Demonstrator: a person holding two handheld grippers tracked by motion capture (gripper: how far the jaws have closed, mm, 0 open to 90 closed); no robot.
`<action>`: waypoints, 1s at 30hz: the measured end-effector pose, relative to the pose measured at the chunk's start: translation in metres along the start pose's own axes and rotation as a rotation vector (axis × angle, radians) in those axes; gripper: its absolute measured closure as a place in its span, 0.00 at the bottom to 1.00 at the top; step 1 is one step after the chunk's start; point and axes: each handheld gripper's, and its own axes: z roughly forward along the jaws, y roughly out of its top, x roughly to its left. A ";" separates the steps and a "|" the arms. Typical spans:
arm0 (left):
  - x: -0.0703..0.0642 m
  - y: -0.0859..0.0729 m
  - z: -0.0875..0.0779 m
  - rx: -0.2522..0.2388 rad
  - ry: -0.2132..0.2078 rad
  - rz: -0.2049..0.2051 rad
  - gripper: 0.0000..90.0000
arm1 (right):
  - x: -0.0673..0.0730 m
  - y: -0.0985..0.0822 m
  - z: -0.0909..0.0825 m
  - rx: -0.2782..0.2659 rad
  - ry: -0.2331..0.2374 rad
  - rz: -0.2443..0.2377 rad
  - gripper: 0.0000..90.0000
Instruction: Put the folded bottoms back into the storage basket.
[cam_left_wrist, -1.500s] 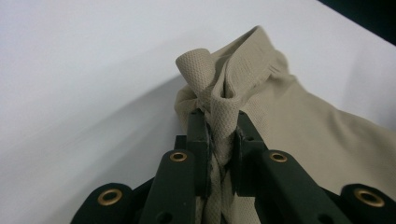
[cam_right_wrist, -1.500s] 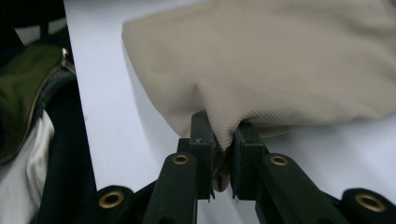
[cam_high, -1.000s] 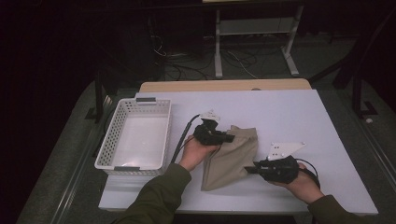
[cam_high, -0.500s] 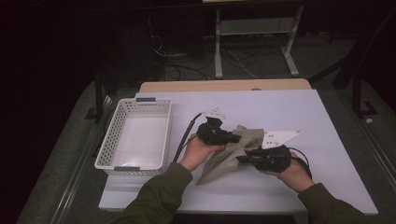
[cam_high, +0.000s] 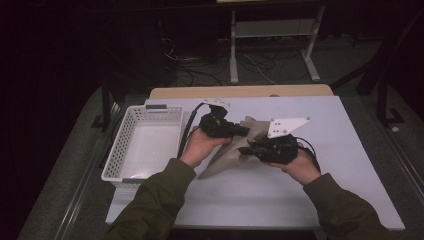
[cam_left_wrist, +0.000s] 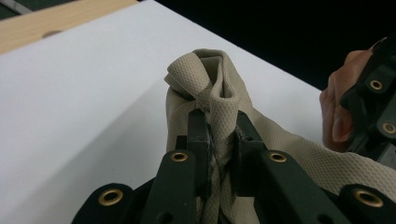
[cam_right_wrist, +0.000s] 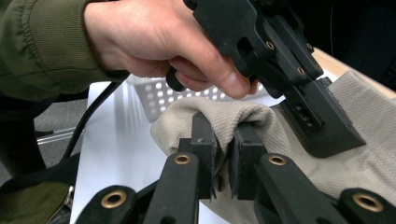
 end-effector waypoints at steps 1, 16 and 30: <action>0.001 0.001 -0.003 -0.001 0.001 0.001 0.90 | -0.001 0.005 0.002 -0.006 0.005 0.000 0.90; 0.013 0.017 -0.065 -0.044 0.062 -0.003 0.90 | -0.005 0.054 0.031 -0.029 0.047 -0.049 0.90; 0.036 0.003 -0.127 -0.081 0.131 -0.031 0.90 | 0.000 0.091 0.077 -0.020 0.092 -0.080 0.90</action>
